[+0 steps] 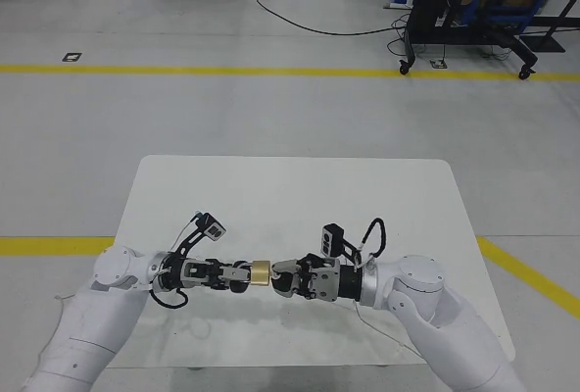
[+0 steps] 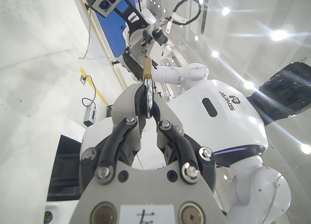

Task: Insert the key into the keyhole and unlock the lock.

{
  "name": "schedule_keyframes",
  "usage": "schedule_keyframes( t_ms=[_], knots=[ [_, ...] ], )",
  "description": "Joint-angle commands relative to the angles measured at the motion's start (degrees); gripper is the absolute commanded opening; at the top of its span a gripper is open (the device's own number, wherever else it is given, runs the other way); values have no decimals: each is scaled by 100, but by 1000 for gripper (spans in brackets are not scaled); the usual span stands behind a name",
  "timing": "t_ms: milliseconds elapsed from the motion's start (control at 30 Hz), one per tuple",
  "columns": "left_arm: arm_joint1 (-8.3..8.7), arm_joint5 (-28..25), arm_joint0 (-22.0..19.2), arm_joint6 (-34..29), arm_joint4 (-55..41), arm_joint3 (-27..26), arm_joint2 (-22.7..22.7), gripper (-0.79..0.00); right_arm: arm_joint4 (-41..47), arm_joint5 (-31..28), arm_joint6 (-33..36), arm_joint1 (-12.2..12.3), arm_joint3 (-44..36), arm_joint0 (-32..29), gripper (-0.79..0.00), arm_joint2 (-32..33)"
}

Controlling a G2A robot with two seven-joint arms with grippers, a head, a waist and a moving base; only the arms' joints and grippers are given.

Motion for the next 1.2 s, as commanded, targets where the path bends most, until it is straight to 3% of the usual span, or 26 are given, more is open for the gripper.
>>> schedule_keyframes(
  t_ms=[0, 167, 233, 633, 933, 1167],
  knots=[
    [17, 0, -5, 0, 3, 0, 14, -785, -76, -25, -21, 10, -10, 2, -585, -4],
    [49, 0, -10, 0, 33, 12, 24, -785, -82, -46, -4, 24, -14, 0, -763, -15],
    [60, 0, -12, 0, 53, 18, 22, -785, -81, -31, -10, 30, -13, -3, -785, -21],
    [89, -233, 5, 233, 677, -68, 30, -785, 371, 524, -188, 38, 86, 9, -785, -69],
    [137, -710, 135, 710, 1241, -332, -61, -785, 1346, 1087, -966, -15, 16, -79, -785, -37],
    [176, -1295, 391, 1439, 1926, -646, -261, -785, 2166, 1224, -1454, -56, -31, -195, -785, 21]
  ],
)
